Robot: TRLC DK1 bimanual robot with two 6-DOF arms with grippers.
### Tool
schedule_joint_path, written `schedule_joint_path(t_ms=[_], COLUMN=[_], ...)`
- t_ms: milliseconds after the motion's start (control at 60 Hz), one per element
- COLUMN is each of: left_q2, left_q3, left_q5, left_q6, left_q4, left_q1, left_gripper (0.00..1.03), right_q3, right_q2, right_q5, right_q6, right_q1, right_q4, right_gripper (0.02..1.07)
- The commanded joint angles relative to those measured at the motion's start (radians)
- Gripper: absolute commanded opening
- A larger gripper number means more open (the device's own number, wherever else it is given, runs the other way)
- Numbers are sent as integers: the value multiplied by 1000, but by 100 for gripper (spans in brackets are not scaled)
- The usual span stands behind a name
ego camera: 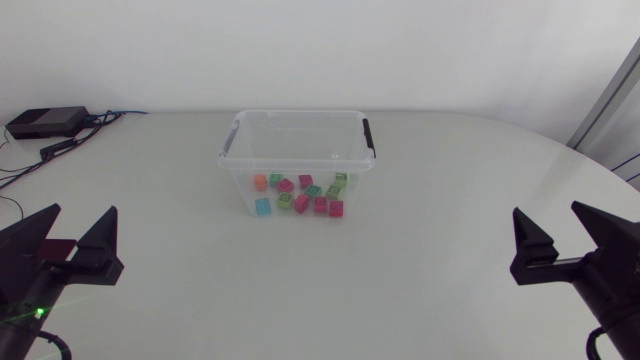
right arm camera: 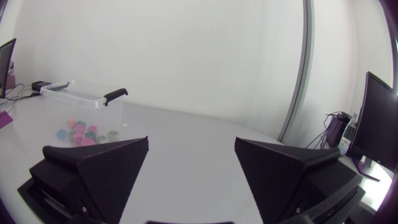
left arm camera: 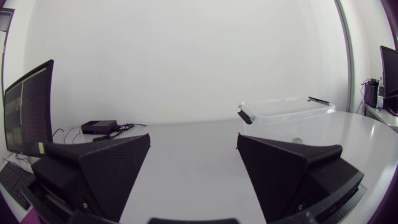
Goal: Pick up the duplo bricks and place them in the container
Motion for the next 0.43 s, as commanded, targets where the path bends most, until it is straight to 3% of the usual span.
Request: schedule_joint_path(t_ms=[0,183,417], left_q2=[-29,-92,-92], left_q3=[-38,-80,-80], left_q5=[11,27,27], left_q6=[-46,-96,-96], left_q4=[-13,-41,-41], left_q1=[-11,-22,-22], left_gripper=[97,98,98], right_q3=[-57,-154,-154], right_q2=[-47,-156,-156], right_q5=[-14,-52,-52], right_q6=[60,139,139], right_q1=[-13,-33,-33], right_q4=[25,51,51], right_gripper=[102,102,102])
